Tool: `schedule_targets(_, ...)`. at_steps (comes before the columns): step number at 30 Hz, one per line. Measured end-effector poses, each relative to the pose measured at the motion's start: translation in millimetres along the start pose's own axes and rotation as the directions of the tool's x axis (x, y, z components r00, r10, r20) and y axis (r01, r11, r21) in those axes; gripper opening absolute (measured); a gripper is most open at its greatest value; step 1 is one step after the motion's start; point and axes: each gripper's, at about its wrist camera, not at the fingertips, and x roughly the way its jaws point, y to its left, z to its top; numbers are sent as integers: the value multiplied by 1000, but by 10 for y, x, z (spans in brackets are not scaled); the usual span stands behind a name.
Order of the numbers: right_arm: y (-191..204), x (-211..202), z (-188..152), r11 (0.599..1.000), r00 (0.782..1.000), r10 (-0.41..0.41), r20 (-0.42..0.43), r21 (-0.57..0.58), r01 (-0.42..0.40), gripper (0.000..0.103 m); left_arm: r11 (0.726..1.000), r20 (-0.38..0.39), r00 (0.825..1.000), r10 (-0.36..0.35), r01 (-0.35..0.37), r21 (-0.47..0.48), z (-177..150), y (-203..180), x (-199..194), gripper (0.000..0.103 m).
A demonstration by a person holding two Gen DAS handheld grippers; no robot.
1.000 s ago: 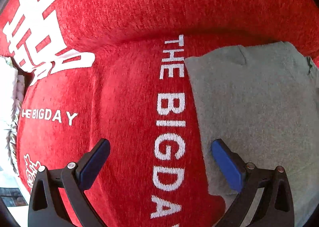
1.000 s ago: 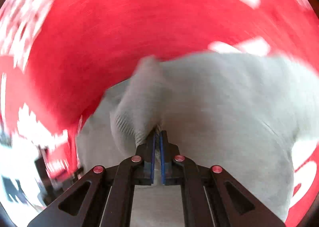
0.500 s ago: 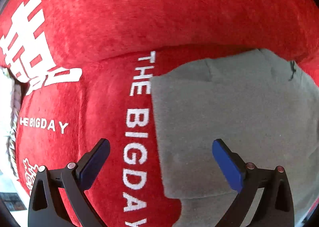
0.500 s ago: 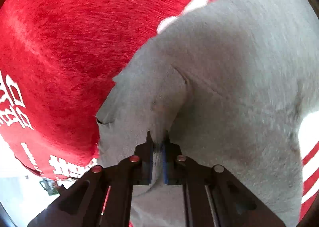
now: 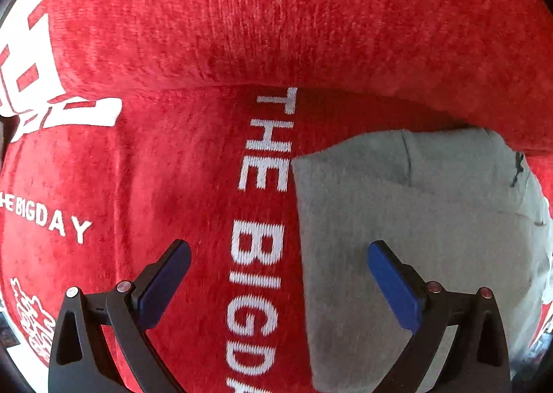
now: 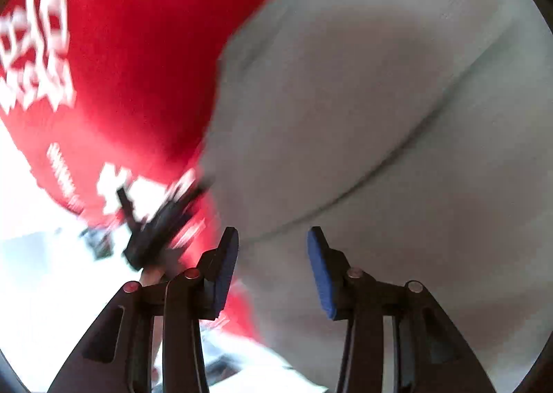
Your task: Fold small clothes
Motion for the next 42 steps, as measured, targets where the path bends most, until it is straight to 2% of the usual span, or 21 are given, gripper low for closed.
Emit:
schedule_targets(1,63,239,-110,999,999,35,-36,17,-34,46,1000,-1,1000,-5,5,0,13,1,8,95)
schedule_targets(3,171,710,-249,995,993,95,-68,50,-92,46,1000,-19,999,-28,27,-4,51,20,53,75)
schedule_targets(4,214,885,-283,992,992,113,-59,56,-109,46,999,-31,998,-49,48,-15,65,50,86,71)
schedule_targets(6,259,1083,-257,991,993,117,-36,67,-114,46,992,-35,992,-124,123,-34,95,102,113,49)
schedule_targets(7,275,1177,-240,992,994,105,-22,75,-103,46,991,-28,990,-136,135,-25,117,112,110,39)
schedule_targets(8,276,1224,-211,992,996,89,-9,86,-88,46,987,-26,986,-163,163,-10,127,104,92,12)
schedule_targets(9,258,1258,-192,992,997,74,-2,98,-74,30,981,-31,981,-194,194,0,141,97,75,9)
schedule_targets(10,241,1296,-198,991,997,73,-3,109,-72,7,983,-25,983,-183,184,19,158,88,42,9)
schedule_targets(13,222,1285,-235,984,992,129,-9,127,-126,6,983,1,986,-168,167,78,177,89,-36,9)
schedule_targets(15,296,1274,-259,989,993,118,-19,96,-116,6,986,2,989,-147,146,78,185,144,-1,9)
schedule_targets(17,250,1424,-242,994,997,61,-48,90,-57,6,987,2,989,-148,148,59,185,214,55,9)
schedule_targets(21,195,1429,-221,997,997,35,-69,65,-31,7,991,24,994,-104,102,84,136,218,-21,9)
schedule_targets(25,324,1137,-199,996,993,-69,-92,-59,64,11,993,39,997,-68,63,102,64,156,-233,9)
schedule_targets(27,285,728,-163,986,991,-130,-33,-113,126,11,993,46,996,-79,75,95,8,155,-371,9)
schedule_targets(29,229,333,-91,969,977,-204,61,-132,211,15,991,50,994,-99,94,91,-34,148,-465,9)
schedule_targets(31,69,-130,53,942,937,-302,174,-100,321,34,990,52,993,-109,104,91,-99,78,-540,9)
schedule_targets(34,-215,-712,267,912,875,-398,275,17,410,38,993,55,995,-80,74,95,-237,-130,-517,9)
schedule_targets(38,-544,-1186,436,901,843,-431,321,206,382,38,994,23,998,-56,54,93,-329,-261,-430,9)
schedule_targets(39,-613,-1241,482,900,842,-430,327,236,368,38,994,19,998,-52,50,96,-409,-358,-384,9)
schedule_targets(41,-688,-1233,569,907,852,-403,334,274,321,12,994,16,999,-37,35,107,-451,-424,-359,9)
schedule_targets(42,-690,-1208,611,908,854,-397,337,279,312,5,993,19,999,-27,25,116,-473,-460,-356,9)
